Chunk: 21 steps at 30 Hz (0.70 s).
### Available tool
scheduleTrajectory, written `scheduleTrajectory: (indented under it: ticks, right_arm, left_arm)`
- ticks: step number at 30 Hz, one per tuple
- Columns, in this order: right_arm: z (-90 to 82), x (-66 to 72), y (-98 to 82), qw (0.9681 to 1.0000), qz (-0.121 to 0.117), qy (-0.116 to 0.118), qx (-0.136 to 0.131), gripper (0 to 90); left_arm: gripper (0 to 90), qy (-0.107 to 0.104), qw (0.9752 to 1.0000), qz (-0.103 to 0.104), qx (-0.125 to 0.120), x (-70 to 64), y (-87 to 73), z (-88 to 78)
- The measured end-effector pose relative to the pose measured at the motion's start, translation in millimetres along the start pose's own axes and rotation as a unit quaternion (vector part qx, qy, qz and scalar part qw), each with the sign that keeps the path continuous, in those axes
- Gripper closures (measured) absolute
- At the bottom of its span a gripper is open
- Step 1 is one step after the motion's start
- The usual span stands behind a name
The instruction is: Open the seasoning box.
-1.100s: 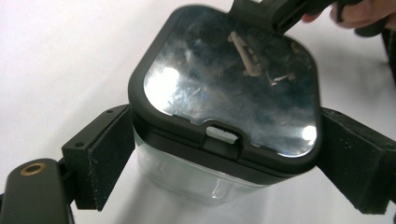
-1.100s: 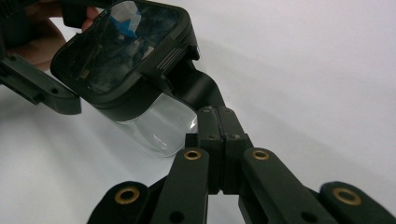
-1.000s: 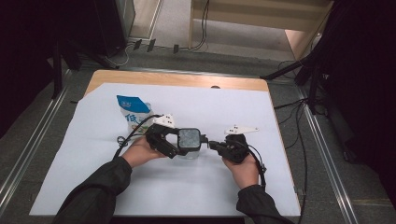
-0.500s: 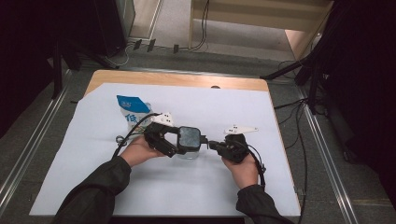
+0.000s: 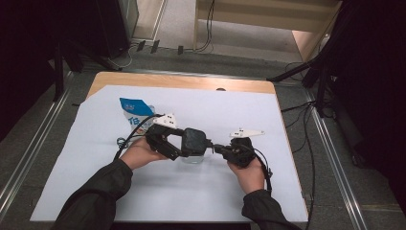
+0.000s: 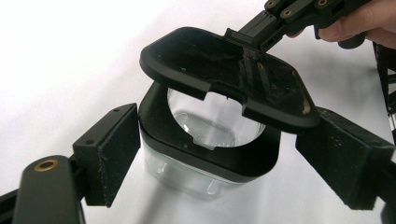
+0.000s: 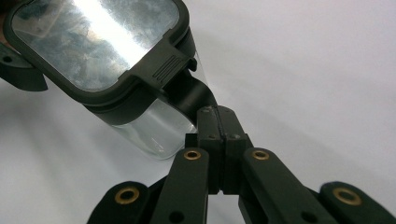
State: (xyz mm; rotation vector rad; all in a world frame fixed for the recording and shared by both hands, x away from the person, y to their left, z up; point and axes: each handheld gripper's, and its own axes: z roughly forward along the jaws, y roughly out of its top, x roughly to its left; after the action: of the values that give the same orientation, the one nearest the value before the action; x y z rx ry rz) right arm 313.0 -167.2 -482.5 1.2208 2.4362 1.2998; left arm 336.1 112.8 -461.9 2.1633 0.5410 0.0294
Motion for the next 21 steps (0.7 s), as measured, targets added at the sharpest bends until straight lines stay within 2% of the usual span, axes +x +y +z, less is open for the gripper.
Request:
scheduleTrajectory:
  ticks: [8,9,15,17,18,19,20,21]
  right_arm:
    - [-0.2,-0.6,0.1,1.0000,0.003,0.001,0.001,90.0]
    - [-0.4,-0.8,0.1,1.0000,0.002,0.001,0.001,90.0]
    - [-1.5,-1.2,0.2,1.0000,0.002,0.004,-0.001,90.0]
    - [-2.0,-1.6,0.4,1.0000,0.003,0.006,-0.001,90.0]
    - [-2.0,-1.6,0.4,1.0000,0.003,0.006,-0.001,90.0]
    - [-2.2,-1.4,0.4,1.0000,0.004,0.008,-0.002,90.0]
    - [-2.2,-1.4,0.4,1.0000,0.004,0.008,-0.002,90.0]
    - [-2.3,-0.7,0.5,1.0000,0.004,0.008,-0.001,90.0]
  left_arm:
    - [24.8,-0.006,0.9999,0.011,-0.004,-3.3,3.8,-9.8]
    - [29.7,-0.009,0.9998,0.016,-0.002,-4.3,4.2,-10.9]
    - [45.1,-0.019,0.9993,0.033,0.006,-7.0,5.2,-13.4]
    - [55.2,-0.026,0.9986,0.047,0.003,-8.4,5.0,-16.0]
    - [59.9,-0.026,0.9986,0.047,0.003,-8.4,5.0,-16.0]
    - [66.5,-0.034,0.9983,0.048,-0.001,-8.8,4.8,-16.8]
    - [66.5,-0.040,0.9979,0.051,-0.005,-8.8,4.8,-17.4]
    - [75.0,-0.062,0.9970,0.046,-0.006,-7.1,4.8,-18.5]
